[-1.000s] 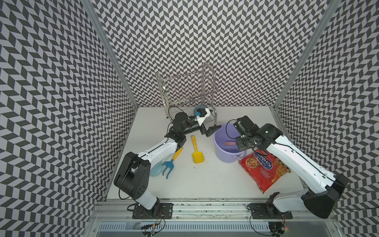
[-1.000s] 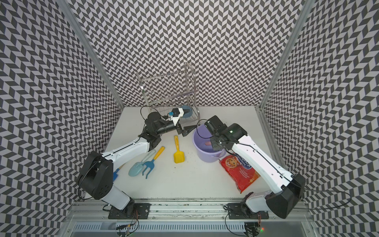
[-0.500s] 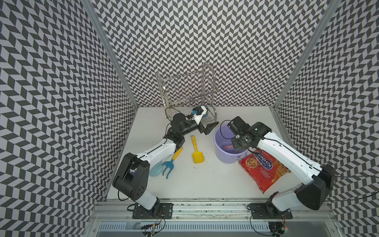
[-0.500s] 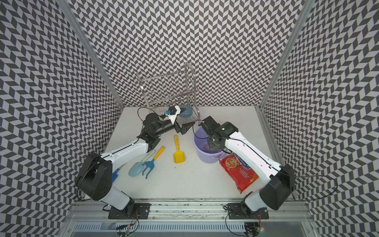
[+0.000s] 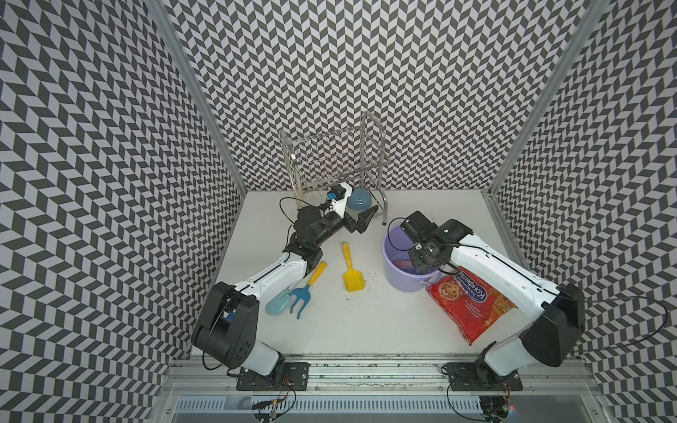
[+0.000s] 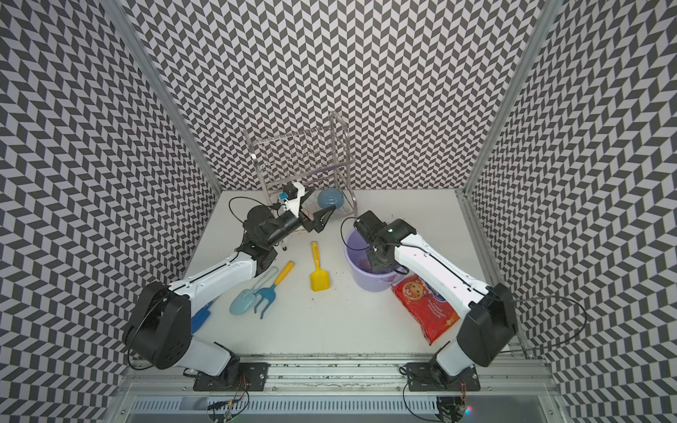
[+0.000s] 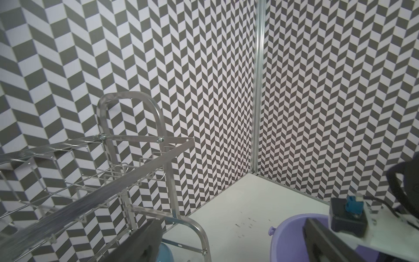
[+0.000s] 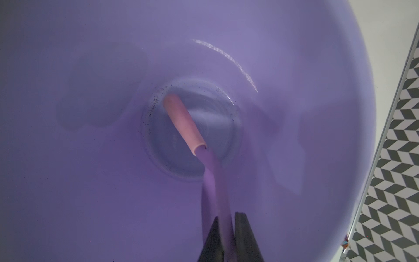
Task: Organize the gardening tools
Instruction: Place the gardening tool in the container.
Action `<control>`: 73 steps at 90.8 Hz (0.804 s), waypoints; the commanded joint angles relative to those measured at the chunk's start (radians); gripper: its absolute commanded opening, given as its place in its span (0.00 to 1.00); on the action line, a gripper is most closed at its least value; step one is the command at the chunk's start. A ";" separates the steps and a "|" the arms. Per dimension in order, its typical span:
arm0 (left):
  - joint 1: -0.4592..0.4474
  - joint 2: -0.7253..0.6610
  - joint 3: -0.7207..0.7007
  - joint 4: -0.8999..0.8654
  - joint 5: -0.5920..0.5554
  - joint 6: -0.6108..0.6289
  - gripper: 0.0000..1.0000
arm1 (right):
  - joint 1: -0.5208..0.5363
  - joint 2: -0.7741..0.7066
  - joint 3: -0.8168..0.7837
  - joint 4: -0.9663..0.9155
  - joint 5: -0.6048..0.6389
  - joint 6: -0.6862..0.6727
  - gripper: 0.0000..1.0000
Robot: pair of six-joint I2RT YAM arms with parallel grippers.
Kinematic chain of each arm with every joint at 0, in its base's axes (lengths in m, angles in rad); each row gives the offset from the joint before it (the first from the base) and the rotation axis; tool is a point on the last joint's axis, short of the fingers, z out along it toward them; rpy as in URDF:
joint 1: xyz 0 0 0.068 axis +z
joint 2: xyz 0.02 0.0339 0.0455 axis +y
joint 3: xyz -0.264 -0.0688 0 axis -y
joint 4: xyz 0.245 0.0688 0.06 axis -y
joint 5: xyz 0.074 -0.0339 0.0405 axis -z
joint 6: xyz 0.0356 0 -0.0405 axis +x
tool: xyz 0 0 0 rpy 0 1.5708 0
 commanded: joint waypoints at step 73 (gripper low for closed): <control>0.000 -0.050 -0.012 -0.335 -0.463 -0.235 1.00 | -0.013 -0.189 -0.014 0.262 0.018 0.003 0.67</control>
